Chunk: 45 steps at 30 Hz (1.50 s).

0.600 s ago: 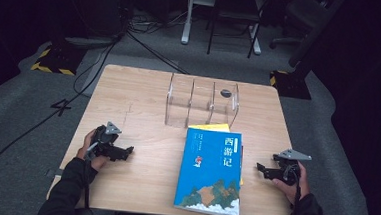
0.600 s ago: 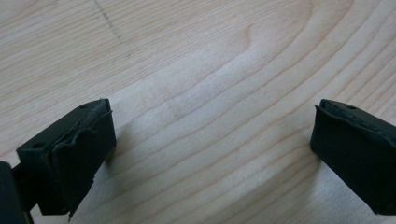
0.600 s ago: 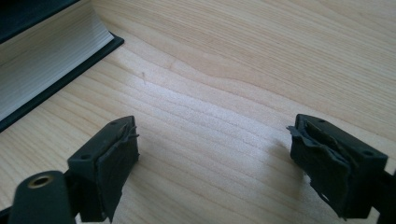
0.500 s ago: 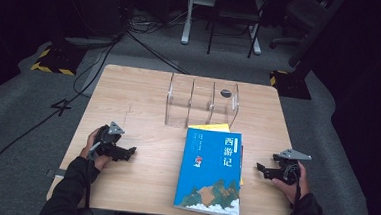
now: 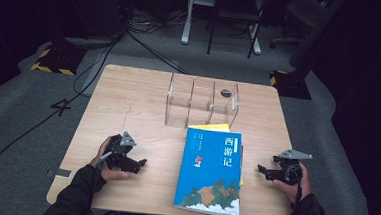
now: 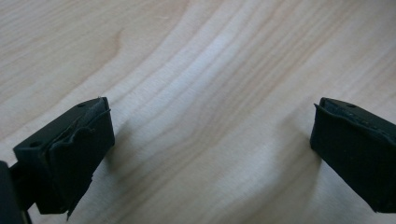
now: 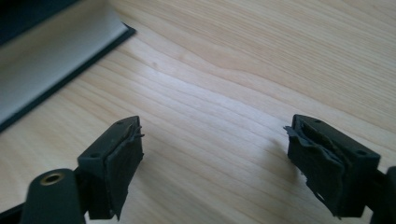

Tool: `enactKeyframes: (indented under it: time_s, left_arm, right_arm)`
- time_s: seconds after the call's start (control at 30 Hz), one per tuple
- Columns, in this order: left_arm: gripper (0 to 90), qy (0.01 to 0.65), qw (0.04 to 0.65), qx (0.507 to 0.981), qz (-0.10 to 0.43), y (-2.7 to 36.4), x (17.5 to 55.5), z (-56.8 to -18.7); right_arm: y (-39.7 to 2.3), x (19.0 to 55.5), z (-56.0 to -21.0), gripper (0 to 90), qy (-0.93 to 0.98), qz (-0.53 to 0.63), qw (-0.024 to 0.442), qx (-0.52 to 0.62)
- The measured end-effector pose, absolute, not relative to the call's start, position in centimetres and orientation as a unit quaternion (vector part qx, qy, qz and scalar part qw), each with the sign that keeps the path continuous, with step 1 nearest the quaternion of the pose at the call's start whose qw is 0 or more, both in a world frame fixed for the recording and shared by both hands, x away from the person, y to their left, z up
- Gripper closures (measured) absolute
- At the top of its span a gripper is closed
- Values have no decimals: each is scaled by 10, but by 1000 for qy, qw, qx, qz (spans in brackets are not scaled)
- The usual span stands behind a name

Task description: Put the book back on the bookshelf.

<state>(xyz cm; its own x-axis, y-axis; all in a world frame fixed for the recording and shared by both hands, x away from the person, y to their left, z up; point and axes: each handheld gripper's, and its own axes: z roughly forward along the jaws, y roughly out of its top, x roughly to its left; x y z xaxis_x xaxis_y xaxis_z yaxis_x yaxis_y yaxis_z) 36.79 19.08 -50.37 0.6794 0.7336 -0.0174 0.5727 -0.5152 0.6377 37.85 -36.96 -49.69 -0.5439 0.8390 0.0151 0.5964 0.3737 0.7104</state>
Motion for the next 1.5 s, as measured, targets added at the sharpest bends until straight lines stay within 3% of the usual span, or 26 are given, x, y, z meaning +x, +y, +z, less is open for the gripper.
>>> enactKeyframes:
  time_s: [0.4,0.83,0.9,1.0,1.13,1.2,1.37,1.5]
  left_arm:
    - [1,301,319,893,99,165,349,-503]
    - [2,283,336,893,99,155,361,-505]
    - [39,281,339,892,99,154,361,-504]
    - [169,273,346,892,98,153,361,-501]
    - [173,261,348,895,97,153,360,-498]
    - [182,254,355,893,109,157,360,-494]
    - [216,275,382,871,142,189,365,-480]
    - [222,312,396,851,147,218,369,-473]
  right_arm:
    - [-337,346,-434,253,833,413,144,338]
    - [-289,326,-397,253,849,439,107,276]
    - [-281,324,-395,253,854,435,100,268]
    - [-273,326,-398,253,863,422,87,266]
    - [-267,330,-405,247,871,407,72,267]
    - [-262,336,-412,144,874,402,46,270]
    - [-259,351,-419,59,869,400,11,289]
    - [-258,355,-421,44,868,401,6,293]
